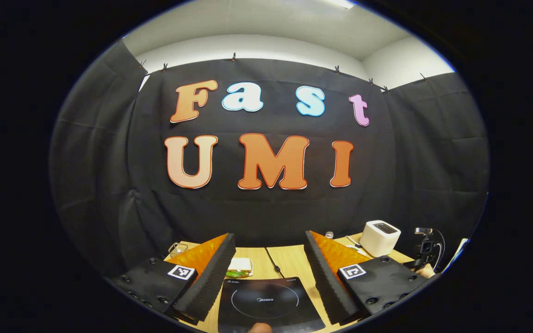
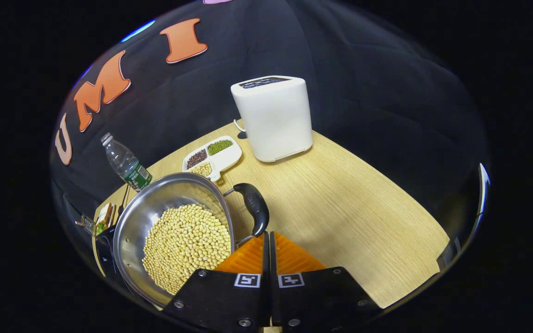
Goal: First push the handle of the pot to place it horizontally, then grasp the pot with both hands and set it on the induction cooktop.
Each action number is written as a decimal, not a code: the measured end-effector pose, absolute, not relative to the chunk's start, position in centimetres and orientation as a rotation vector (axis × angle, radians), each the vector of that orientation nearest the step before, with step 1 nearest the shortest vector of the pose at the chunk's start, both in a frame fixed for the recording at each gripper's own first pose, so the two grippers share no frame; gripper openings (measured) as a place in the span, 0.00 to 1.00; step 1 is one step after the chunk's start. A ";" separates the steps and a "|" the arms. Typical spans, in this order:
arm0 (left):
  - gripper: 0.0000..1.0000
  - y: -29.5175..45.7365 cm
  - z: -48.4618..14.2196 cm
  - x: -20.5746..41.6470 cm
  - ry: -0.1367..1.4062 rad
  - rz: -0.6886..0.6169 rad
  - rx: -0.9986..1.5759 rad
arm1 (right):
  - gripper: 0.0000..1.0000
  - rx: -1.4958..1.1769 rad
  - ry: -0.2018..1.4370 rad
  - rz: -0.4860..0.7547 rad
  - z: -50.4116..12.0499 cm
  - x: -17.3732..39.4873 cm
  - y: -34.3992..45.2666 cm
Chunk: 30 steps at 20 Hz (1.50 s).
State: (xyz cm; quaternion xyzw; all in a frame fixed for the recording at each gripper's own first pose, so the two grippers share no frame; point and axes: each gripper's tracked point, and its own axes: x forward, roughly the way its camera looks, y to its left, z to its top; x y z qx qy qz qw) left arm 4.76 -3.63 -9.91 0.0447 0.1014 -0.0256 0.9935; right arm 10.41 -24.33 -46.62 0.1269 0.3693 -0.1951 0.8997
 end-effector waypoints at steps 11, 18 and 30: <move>0.98 -5.7 -18.1 6.5 0.290 -0.042 0.062 | 0.54 0.242 0.628 -0.377 -41.7 8.7 -24.5; 0.98 -12.5 -31.1 10.1 0.467 -0.117 0.104 | 0.94 0.186 0.634 -0.294 -41.6 11.3 -23.1; 0.99 -18.9 -45.6 14.0 0.622 -0.180 0.143 | 0.95 0.147 0.665 -0.265 -45.1 15.9 -23.6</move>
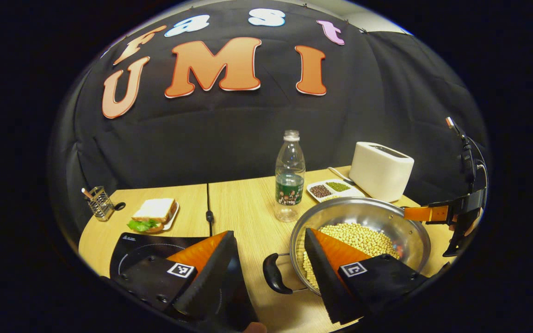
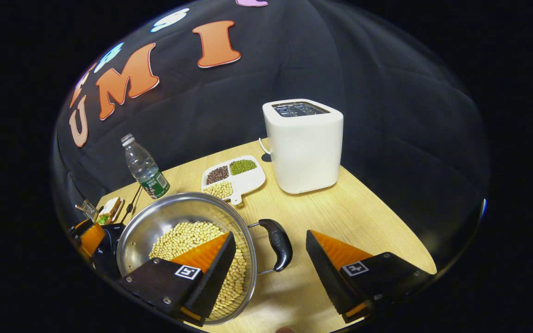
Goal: First push the handle of the pot to place it horizontally, then grasp the pot with both hands and set it on the induction cooktop.
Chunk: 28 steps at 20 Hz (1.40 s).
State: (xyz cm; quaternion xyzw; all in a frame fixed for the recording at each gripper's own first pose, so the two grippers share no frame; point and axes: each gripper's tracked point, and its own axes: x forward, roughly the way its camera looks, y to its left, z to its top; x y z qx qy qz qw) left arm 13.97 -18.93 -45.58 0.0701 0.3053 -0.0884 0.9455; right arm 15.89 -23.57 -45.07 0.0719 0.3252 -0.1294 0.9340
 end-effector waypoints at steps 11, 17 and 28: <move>0.99 -20.2 -51.3 12.8 0.789 -0.198 0.100 | 0.90 0.145 0.710 -0.251 -47.4 17.2 -23.1; 0.68 -19.6 -52.0 13.0 0.831 -0.123 0.124 | 0.65 0.137 0.734 -0.249 -47.8 16.8 -23.3; 0.55 -18.6 -48.0 11.3 0.864 -0.113 0.052 | 0.47 0.146 0.704 -0.267 -42.1 13.1 -21.3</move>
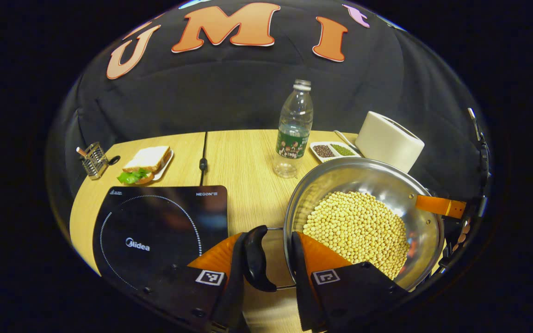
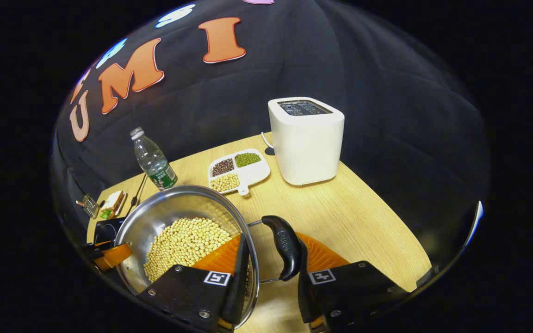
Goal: First push the handle of the pot to place it horizontally, then grasp the pot with both hands and set it on the induction cooktop.
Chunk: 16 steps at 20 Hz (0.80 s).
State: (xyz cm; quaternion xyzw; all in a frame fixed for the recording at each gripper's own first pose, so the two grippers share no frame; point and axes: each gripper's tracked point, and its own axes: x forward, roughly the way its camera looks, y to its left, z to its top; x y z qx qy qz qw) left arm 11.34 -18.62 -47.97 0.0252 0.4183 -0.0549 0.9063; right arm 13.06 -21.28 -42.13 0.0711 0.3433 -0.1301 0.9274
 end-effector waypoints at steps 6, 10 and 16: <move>0.55 -14.8 -42.7 10.3 0.840 -0.102 0.044 | 0.47 0.130 0.670 -0.244 -38.4 12.1 -16.7; 0.58 -10.2 -39.9 9.3 0.823 -0.067 0.041 | 0.47 0.130 0.662 -0.207 -37.0 11.6 -11.7; 0.52 -2.3 -37.0 7.4 0.810 -0.001 0.029 | 0.47 0.114 0.667 -0.135 -36.5 11.3 -3.7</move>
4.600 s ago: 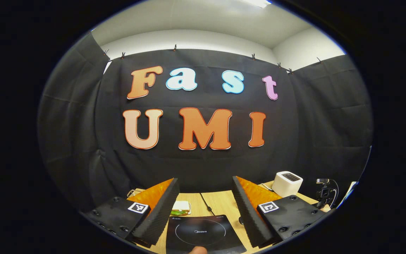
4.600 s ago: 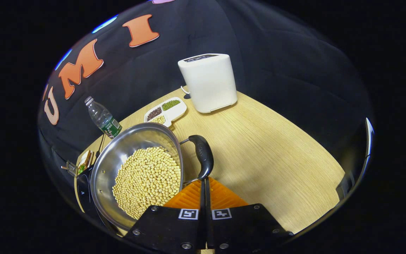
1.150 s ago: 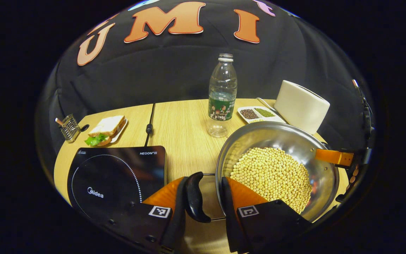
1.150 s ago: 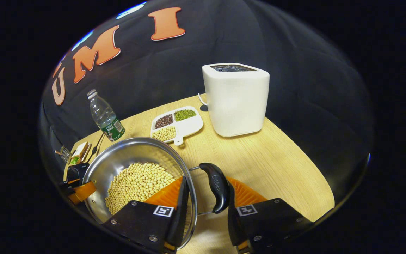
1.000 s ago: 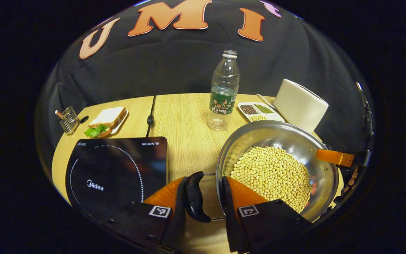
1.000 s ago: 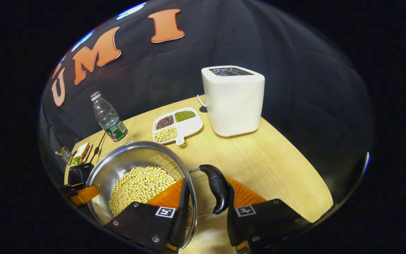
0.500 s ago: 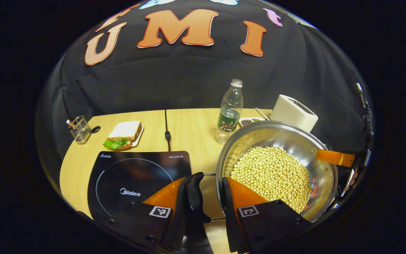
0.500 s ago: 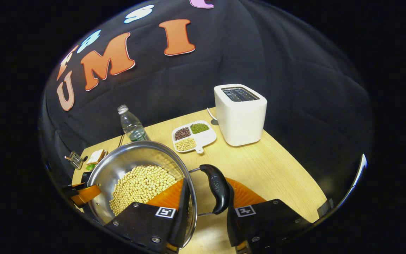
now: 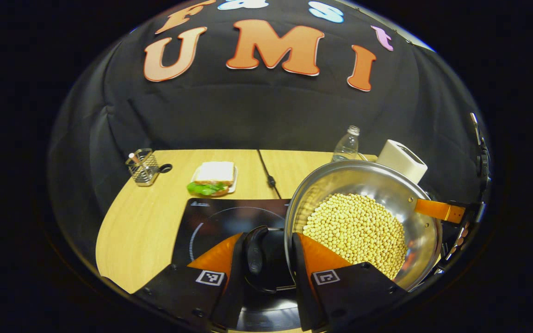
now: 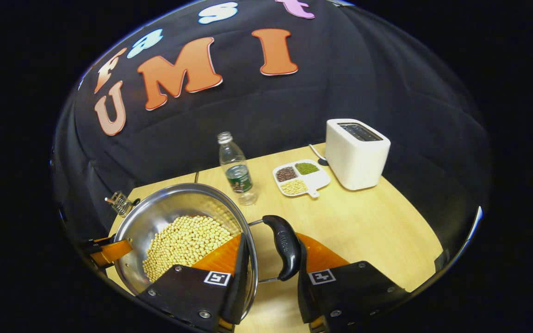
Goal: First push the handle of the pot to place it horizontally, then grasp the pot with both hands and set it on the induction cooktop.
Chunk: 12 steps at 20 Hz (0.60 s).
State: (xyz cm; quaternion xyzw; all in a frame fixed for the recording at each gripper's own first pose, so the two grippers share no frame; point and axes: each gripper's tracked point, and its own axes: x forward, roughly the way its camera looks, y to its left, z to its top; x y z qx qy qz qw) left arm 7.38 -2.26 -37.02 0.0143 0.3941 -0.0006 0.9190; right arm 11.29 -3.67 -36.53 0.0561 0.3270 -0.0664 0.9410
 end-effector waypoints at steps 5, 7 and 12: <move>0.52 3.2 -36.6 6.0 0.812 0.035 0.008 | 0.42 0.102 0.673 -0.100 -36.9 11.3 1.6; 0.53 5.3 -36.2 5.7 0.812 0.053 0.016 | 0.42 0.107 0.683 -0.081 -37.4 11.4 3.7; 0.58 8.5 -36.1 5.0 0.821 0.109 0.021 | 0.42 0.116 0.708 -0.026 -39.3 12.0 8.0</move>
